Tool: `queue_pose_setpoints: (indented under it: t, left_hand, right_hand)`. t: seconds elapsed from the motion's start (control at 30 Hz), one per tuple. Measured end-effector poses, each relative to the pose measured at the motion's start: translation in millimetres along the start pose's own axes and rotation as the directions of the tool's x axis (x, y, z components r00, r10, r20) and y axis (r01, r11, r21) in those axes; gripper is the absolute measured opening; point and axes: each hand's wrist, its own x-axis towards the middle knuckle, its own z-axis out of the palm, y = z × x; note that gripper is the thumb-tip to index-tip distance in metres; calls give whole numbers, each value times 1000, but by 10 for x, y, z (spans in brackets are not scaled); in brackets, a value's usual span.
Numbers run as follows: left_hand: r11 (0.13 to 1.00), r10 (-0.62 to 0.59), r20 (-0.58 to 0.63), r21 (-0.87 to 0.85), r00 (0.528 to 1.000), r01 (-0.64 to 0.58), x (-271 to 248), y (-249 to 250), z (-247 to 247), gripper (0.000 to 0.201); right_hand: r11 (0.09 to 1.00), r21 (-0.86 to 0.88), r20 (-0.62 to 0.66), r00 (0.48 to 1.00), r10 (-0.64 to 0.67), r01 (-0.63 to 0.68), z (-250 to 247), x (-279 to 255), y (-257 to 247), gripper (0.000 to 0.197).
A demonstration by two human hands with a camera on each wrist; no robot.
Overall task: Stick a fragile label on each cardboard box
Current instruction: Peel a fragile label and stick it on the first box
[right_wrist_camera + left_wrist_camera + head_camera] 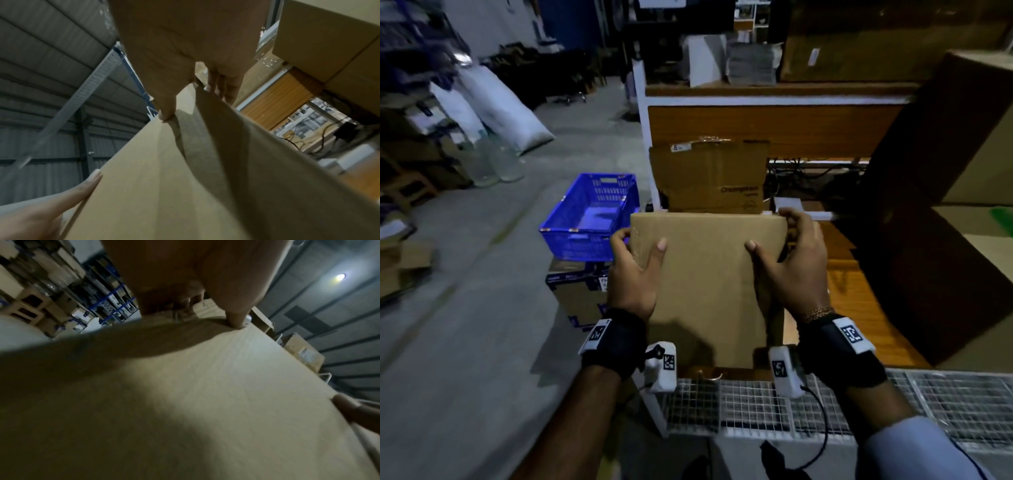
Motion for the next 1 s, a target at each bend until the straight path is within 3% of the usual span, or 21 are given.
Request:
queue_pose_setpoints:
  t: [0.17, 0.27, 0.37, 0.43, 0.53, 0.6, 0.7, 0.9, 1.0]
  left_hand:
    - [1000, 24, -31, 9, 999, -24, 64, 66, 39, 59]
    - [1000, 23, -50, -5, 998, -23, 64, 38, 54, 58]
    - [998, 68, -57, 15, 996, -67, 72, -42, 52, 57]
    - [989, 89, -52, 126, 995, -82, 107, -108, 55, 63]
    - [917, 3, -64, 399, 998, 23, 87, -112, 41, 82]
    - [907, -28, -5, 420, 1000, 27, 37, -76, 43, 92]
    - [943, -100, 118, 329, 988, 56, -2, -70, 66, 102]
    - [963, -245, 168, -72, 955, 260, 23, -11, 59, 105]
    - [922, -285, 204, -210, 937, 326, -1, -75, 97, 132]
  right_hand:
    - [1000, 14, 99, 995, 26, -28, 53, -18, 99, 84]
    - [998, 7, 166, 984, 62, -64, 87, -115, 152, 80]
    - [991, 113, 206, 977, 50, -75, 65, -178, 75, 76]
    - [986, 161, 199, 980, 10, -43, 32, -191, 9, 76]
    - [984, 176, 174, 984, -27, -4, 37, -244, -48, 81]
    - [987, 157, 184, 981, -70, 41, 75, -331, -93, 86]
    - [984, 137, 194, 971, -139, 113, 176, -475, -102, 89]
    - [943, 62, 257, 908, -332, 327, 233, -643, -197, 71]
    - [954, 96, 361, 883, -300, 284, 374, -752, -188, 56]
